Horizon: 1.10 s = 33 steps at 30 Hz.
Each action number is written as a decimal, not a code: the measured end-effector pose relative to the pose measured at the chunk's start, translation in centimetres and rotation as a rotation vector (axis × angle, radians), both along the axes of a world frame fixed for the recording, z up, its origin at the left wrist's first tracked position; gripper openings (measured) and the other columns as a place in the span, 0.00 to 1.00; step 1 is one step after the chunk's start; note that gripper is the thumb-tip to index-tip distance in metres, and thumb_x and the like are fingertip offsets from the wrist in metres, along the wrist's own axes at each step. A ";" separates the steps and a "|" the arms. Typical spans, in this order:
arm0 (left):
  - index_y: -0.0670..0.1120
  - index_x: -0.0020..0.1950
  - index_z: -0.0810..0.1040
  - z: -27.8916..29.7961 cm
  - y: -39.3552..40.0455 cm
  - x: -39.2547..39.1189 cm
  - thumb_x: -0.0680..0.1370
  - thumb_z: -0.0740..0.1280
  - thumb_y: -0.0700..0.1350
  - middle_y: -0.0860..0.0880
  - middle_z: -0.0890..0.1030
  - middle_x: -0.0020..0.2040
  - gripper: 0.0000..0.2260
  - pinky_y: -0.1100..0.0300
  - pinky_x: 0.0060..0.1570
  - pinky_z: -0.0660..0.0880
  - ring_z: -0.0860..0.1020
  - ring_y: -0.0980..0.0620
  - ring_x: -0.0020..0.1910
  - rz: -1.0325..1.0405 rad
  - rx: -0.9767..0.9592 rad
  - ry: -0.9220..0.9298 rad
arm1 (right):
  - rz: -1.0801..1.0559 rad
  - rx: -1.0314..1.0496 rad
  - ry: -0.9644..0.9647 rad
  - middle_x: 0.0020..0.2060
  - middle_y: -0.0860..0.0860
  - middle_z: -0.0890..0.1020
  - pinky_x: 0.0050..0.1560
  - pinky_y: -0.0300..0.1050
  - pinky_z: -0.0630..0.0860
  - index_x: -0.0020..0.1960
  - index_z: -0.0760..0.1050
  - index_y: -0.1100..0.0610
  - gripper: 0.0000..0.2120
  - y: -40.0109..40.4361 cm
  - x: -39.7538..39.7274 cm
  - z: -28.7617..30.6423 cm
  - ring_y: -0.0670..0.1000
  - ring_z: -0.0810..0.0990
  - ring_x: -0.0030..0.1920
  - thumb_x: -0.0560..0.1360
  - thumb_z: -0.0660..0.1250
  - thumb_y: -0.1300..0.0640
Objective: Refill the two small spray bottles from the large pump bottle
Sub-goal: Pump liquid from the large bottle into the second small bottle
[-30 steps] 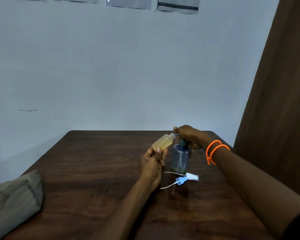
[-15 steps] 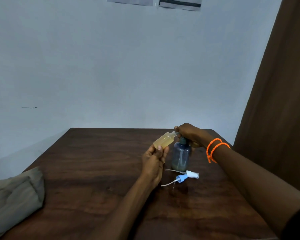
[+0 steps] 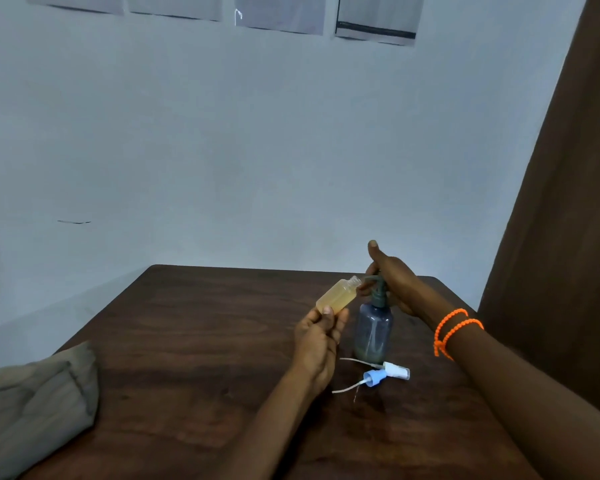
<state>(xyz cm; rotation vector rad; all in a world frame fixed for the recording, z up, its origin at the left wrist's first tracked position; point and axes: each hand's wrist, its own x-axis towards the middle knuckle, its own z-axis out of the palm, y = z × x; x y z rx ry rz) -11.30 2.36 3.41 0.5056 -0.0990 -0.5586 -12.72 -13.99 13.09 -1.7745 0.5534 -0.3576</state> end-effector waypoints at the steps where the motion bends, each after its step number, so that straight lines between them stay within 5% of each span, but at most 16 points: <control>1: 0.33 0.63 0.77 0.0 0.0 0.0 0.83 0.61 0.35 0.35 0.80 0.63 0.11 0.58 0.53 0.82 0.82 0.45 0.58 -0.001 -0.009 0.009 | -0.036 -0.119 -0.016 0.39 0.56 0.87 0.51 0.55 0.79 0.43 0.75 0.58 0.33 0.2 -0.2 0.3 0.60 0.87 0.48 0.76 0.55 0.27; 4: 0.32 0.65 0.75 0.0 0.1 0.1 0.83 0.62 0.36 0.35 0.80 0.63 0.13 0.58 0.50 0.83 0.82 0.43 0.58 -0.006 -0.038 0.043 | -0.057 -0.468 -0.129 0.41 0.50 0.87 0.51 0.53 0.81 0.47 0.77 0.59 0.32 0.7 -1.3 1.0 0.51 0.85 0.47 0.74 0.62 0.28; 7: 0.32 0.66 0.74 -0.1 0.2 0.2 0.83 0.62 0.38 0.34 0.80 0.63 0.14 0.58 0.47 0.84 0.82 0.43 0.58 -0.036 -0.070 0.074 | 0.176 -0.711 -0.144 0.46 0.45 0.85 0.51 0.41 0.78 0.49 0.78 0.52 0.22 1.0 -2.6 2.0 0.43 0.83 0.50 0.68 0.76 0.36; 10: 0.32 0.65 0.74 -0.2 0.1 0.2 0.83 0.62 0.39 0.35 0.82 0.61 0.14 0.58 0.46 0.83 0.82 0.43 0.59 -0.067 -0.105 0.093 | 0.423 -0.975 -0.012 0.51 0.42 0.84 0.56 0.41 0.76 0.57 0.78 0.48 0.25 1.3 -2.1 2.8 0.42 0.80 0.56 0.64 0.82 0.42; 18: 0.33 0.68 0.73 -0.4 0.4 0.3 0.83 0.63 0.41 0.33 0.80 0.62 0.17 0.56 0.48 0.83 0.81 0.43 0.61 -0.059 -0.126 0.047 | 0.529 -1.048 0.016 0.44 0.45 0.85 0.51 0.50 0.81 0.49 0.83 0.51 0.19 2.9 -0.4 4.8 0.46 0.83 0.46 0.62 0.83 0.48; 21: 0.40 0.65 0.78 -0.3 0.5 0.1 0.82 0.66 0.44 0.35 0.81 0.61 0.14 0.54 0.52 0.82 0.81 0.42 0.60 0.057 0.111 -0.165 | 0.535 -1.005 0.035 0.43 0.46 0.86 0.52 0.51 0.81 0.48 0.83 0.50 0.18 2.7 -0.3 5.1 0.45 0.84 0.45 0.61 0.83 0.49; 26: 0.56 0.64 0.78 -1.4 0.9 -0.1 0.75 0.72 0.58 0.58 0.78 0.58 0.18 0.66 0.52 0.75 0.76 0.61 0.58 0.631 0.913 -0.965 | 0.606 -1.025 0.083 0.44 0.45 0.86 0.53 0.50 0.81 0.48 0.83 0.49 0.17 2.8 -0.7 5.2 0.45 0.84 0.46 0.62 0.83 0.51; 33: 0.52 0.63 0.80 -2.1 1.2 0.6 0.76 0.73 0.58 0.55 0.81 0.54 0.18 0.71 0.46 0.70 0.76 0.59 0.53 0.752 0.999 -1.143 | 0.658 -0.995 0.118 0.48 0.44 0.86 0.57 0.45 0.79 0.52 0.82 0.48 0.18 2.4 -1.4 5.0 0.43 0.83 0.52 0.65 0.82 0.48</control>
